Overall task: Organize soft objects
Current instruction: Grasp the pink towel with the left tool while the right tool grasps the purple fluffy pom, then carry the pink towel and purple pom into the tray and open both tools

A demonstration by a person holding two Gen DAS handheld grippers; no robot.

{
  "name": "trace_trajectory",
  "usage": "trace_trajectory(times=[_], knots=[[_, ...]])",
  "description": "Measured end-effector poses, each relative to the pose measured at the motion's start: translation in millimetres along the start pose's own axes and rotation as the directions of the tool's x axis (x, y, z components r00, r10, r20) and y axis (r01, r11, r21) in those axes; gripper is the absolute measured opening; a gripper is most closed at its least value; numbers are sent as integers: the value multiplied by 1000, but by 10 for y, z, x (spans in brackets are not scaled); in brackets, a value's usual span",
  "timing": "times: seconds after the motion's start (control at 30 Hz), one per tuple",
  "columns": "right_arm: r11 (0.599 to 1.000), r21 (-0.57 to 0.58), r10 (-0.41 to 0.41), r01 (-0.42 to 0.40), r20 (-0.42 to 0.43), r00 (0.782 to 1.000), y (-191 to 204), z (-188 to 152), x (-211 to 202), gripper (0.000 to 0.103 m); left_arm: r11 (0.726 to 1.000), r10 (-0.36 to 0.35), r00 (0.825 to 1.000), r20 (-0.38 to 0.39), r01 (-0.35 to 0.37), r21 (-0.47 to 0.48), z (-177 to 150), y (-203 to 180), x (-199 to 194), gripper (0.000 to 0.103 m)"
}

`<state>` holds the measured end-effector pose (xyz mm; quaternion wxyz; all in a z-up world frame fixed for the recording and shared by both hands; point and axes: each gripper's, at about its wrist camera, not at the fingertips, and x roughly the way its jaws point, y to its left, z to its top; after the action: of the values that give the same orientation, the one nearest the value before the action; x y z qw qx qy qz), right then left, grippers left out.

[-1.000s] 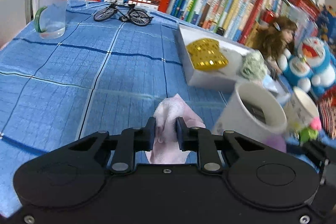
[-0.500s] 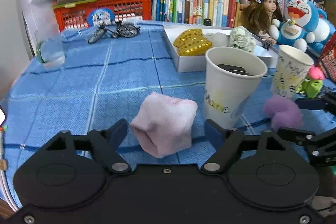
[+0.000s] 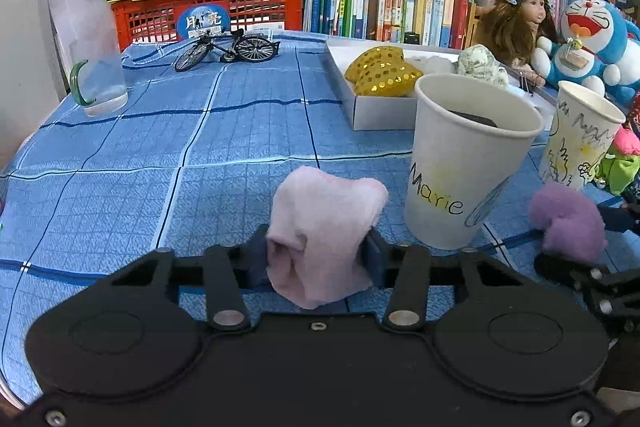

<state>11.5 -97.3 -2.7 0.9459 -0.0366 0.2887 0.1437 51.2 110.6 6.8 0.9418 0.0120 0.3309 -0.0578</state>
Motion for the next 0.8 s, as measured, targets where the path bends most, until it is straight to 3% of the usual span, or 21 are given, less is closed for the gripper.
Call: trace_trajectory(times=[0.17,0.5,0.63,0.8], knots=[[1000,11,20,-20,7,1000,-14,42,-63,68,1000,-4,1000,4,4,-9,45,20,-77,26],[997,-23,80,-78,112,990,-95,436,-498,68,999,4,997,74,0,-51,496,172,-277,24],[998,-38,58,-52,181,982,-171,614,-690,68,999,-14,995,103,18,-40,741,160,-321,24],[1000,-15,4,-1,212,977,-418,940,-788,69,995,-89,992,95,92,-34,1084,81,-245,24]])
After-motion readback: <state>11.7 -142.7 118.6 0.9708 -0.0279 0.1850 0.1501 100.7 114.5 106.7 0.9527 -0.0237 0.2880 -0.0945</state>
